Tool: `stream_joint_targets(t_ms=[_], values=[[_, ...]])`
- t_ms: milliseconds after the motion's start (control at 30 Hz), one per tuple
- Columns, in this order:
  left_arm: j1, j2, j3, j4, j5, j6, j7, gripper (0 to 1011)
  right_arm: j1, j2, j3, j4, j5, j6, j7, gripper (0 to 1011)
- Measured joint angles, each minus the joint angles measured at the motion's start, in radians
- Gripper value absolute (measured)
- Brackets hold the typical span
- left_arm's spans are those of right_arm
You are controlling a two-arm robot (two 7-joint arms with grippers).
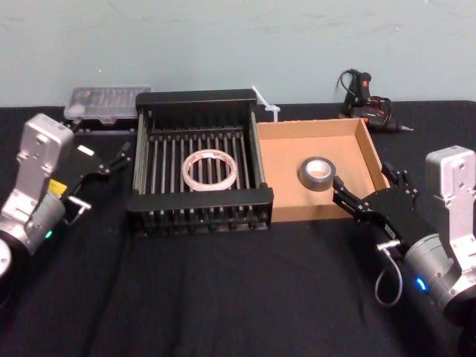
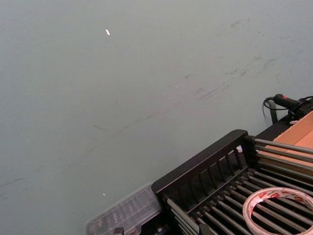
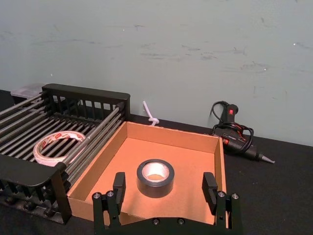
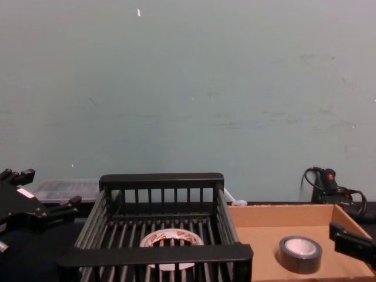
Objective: Pick up the white tape and place it into the black box , Pick up the silver tape and place it into the brown box.
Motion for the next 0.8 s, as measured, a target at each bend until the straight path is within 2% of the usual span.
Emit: stream_joint_targets(t_ms=[800], values=[[0.000, 0.000, 0.000, 0.000, 0.000, 0.000, 0.000, 1001, 0.001, 0.001, -0.003, 0.002, 0.000, 0.003, -0.001, 1000]])
